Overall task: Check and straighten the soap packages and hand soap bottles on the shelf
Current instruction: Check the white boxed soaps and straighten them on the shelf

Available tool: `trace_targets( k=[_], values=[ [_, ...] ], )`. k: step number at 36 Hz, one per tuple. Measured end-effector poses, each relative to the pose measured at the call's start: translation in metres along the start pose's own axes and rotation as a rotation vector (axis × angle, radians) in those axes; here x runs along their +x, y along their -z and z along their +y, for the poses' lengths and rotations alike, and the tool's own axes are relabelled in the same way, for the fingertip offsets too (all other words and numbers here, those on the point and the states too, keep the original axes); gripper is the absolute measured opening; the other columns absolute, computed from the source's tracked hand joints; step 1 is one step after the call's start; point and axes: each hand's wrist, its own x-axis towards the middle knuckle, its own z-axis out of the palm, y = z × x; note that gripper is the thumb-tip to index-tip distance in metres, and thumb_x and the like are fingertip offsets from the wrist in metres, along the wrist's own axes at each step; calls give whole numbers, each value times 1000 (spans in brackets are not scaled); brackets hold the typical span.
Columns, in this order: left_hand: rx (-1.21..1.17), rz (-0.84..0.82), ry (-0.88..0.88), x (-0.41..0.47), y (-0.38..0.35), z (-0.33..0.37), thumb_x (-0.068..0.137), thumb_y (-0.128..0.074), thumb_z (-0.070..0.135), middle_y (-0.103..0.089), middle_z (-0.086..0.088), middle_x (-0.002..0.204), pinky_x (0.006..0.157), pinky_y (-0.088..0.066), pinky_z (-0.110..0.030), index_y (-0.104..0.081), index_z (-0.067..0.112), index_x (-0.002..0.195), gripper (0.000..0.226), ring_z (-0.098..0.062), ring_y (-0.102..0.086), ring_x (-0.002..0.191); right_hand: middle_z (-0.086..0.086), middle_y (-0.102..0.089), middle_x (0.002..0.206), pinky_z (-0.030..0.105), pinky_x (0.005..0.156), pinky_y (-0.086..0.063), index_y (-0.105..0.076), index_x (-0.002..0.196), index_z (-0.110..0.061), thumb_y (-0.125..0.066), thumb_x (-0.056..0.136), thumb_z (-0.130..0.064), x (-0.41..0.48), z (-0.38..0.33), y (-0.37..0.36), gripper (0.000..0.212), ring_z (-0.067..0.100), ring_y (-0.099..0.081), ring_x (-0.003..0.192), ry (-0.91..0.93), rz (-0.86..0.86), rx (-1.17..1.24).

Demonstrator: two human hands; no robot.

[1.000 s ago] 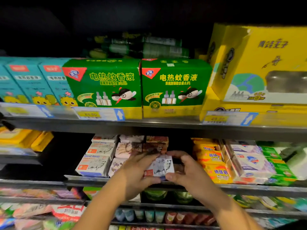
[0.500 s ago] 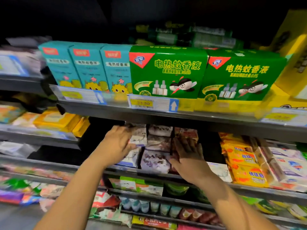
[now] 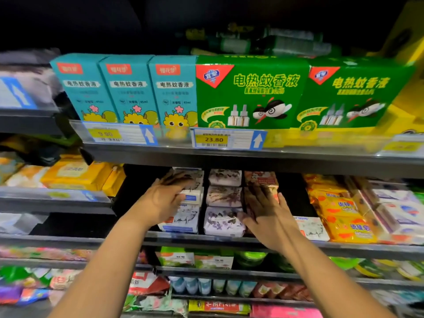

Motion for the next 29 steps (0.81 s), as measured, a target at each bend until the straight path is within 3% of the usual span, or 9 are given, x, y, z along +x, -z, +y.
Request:
trace_targets(
  k=[3, 5, 8, 10, 14, 18, 22, 26, 29],
  values=[
    [57, -62, 87, -1, 7, 11, 102, -47, 32, -31, 17, 156, 122, -15, -44, -38, 43, 147, 47, -14, -19, 150, -10, -8, 167, 46, 124, -2, -18, 157, -36, -24, 95, -70, -2, -2, 1, 71, 16, 1, 154, 6, 30, 43],
    [33, -95, 143, 2, 14, 21, 102, -47, 35, -37, 15, 154, 118, -27, -35, -37, 45, 147, 47, -12, -33, 144, -9, -28, 161, 40, 122, -10, -40, 147, -38, -32, 97, -64, -3, -3, 1, 57, 15, -15, 151, 16, 117, 128],
    [148, -78, 120, 6, 16, 37, 100, -43, 41, -45, 11, 151, 115, -31, -29, -47, 36, 144, 44, -11, -40, 139, -4, -64, 123, 19, 100, -35, -70, 119, -21, -55, 101, -27, -5, -1, 13, 24, 7, -56, 120, -102, 184, 645],
    [234, 20, 26, 7, 15, 52, 98, -42, 42, -53, 8, 145, 112, -34, -27, -57, 29, 134, 42, -13, -46, 135, -3, -71, 103, 18, 89, -48, -75, 105, -21, -61, 97, -18, -8, 8, 19, 16, 9, -67, 102, -182, 146, 920],
    [153, -20, -3, 16, 9, 91, 100, -47, 38, -57, 11, 135, 101, -41, -23, -59, 33, 129, 31, -14, -53, 124, -5, -70, 108, 27, 87, -47, -73, 102, -28, -67, 94, -22, -12, 48, 20, 11, 17, -64, 104, -188, 252, 720],
    [5, -95, -117, 27, -15, 131, 99, -48, 38, -60, 11, 126, 91, -51, -30, -59, 36, 121, 24, -18, -61, 112, 4, -65, 122, 20, 87, -39, -69, 121, -18, -71, 92, -24, -21, 96, 25, 30, 22, -59, 114, -198, 33, 402],
    [-7, -122, -248, 38, -34, 178, 101, -46, 45, -33, 14, 155, 110, -34, -25, -44, 32, 145, 46, -11, -37, 139, 11, -54, 138, 25, 101, -41, -59, 137, -23, -73, 89, -32, -27, 126, 20, 50, 26, -49, 130, -177, -154, 250],
    [-8, -259, -200, 56, -58, 205, 99, -45, 53, -3, 13, 165, 119, -22, -33, -22, 33, 155, 64, -12, -11, 150, 7, -42, 154, 35, 123, -15, -41, 151, -24, -60, 96, -46, -26, 140, 18, 62, 26, -20, 150, -91, -227, 13],
    [43, -390, -131, 65, -79, 213, 96, -35, 66, 19, 8, 163, 122, -1, -39, -2, 33, 157, 77, -17, 14, 151, -1, -32, 161, 50, 121, 6, -34, 154, -26, -50, 99, -51, -29, 144, 23, 63, 25, 0, 154, -62, -283, -116]
  ],
)
